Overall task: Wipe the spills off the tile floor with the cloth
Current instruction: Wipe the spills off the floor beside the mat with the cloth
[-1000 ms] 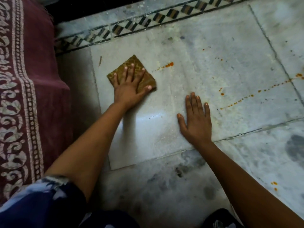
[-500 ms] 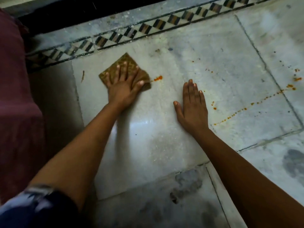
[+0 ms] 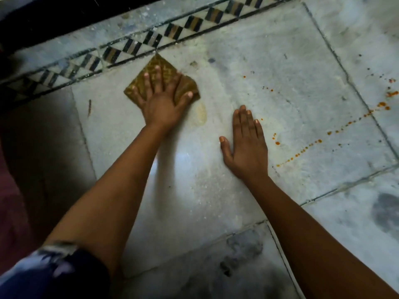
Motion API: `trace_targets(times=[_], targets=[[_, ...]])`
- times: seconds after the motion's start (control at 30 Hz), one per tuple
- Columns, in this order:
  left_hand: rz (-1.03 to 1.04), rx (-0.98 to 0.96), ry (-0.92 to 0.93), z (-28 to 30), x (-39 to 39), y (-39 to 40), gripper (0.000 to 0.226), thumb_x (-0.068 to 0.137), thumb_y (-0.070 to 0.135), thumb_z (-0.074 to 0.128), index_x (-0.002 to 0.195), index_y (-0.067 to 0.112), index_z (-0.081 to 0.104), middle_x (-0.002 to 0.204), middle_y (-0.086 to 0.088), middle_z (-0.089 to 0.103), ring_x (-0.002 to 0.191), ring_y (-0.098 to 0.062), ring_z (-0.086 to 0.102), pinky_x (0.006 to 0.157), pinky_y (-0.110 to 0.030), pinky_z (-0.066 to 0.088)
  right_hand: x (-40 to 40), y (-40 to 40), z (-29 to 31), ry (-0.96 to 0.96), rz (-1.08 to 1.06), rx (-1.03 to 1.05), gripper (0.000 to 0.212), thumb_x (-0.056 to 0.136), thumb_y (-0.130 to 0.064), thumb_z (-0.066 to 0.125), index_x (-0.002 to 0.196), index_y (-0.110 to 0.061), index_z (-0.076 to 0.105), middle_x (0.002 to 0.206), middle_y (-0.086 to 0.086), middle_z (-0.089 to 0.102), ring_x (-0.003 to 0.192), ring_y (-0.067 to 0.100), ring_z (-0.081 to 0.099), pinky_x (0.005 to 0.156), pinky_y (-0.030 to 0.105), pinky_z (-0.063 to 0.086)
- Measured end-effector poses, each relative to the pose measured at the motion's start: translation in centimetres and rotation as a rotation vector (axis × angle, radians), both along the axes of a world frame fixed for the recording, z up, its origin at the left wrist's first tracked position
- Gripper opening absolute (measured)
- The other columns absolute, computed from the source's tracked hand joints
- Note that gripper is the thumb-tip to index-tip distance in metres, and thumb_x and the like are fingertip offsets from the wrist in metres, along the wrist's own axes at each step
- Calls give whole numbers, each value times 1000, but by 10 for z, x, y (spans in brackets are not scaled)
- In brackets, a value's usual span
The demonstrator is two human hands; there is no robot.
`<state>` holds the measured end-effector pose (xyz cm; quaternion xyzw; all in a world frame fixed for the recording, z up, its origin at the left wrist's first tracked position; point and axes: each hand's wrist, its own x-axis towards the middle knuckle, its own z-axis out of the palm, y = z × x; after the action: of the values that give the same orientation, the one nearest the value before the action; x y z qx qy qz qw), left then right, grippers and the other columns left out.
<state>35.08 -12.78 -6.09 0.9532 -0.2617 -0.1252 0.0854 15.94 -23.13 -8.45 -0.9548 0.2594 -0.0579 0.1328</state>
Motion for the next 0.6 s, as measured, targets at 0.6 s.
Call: trace_targets(times=[0.6], targets=[[-495, 34, -26, 7, -23, -1, 70, 81, 70, 19, 145, 41, 20, 159, -3, 5, 145, -26, -4, 111, -50, -11, 2, -1, 4, -5, 4, 13, 67, 91, -41, 32, 146, -2, 23, 154, 15, 21, 143, 24, 18, 115, 33, 9]])
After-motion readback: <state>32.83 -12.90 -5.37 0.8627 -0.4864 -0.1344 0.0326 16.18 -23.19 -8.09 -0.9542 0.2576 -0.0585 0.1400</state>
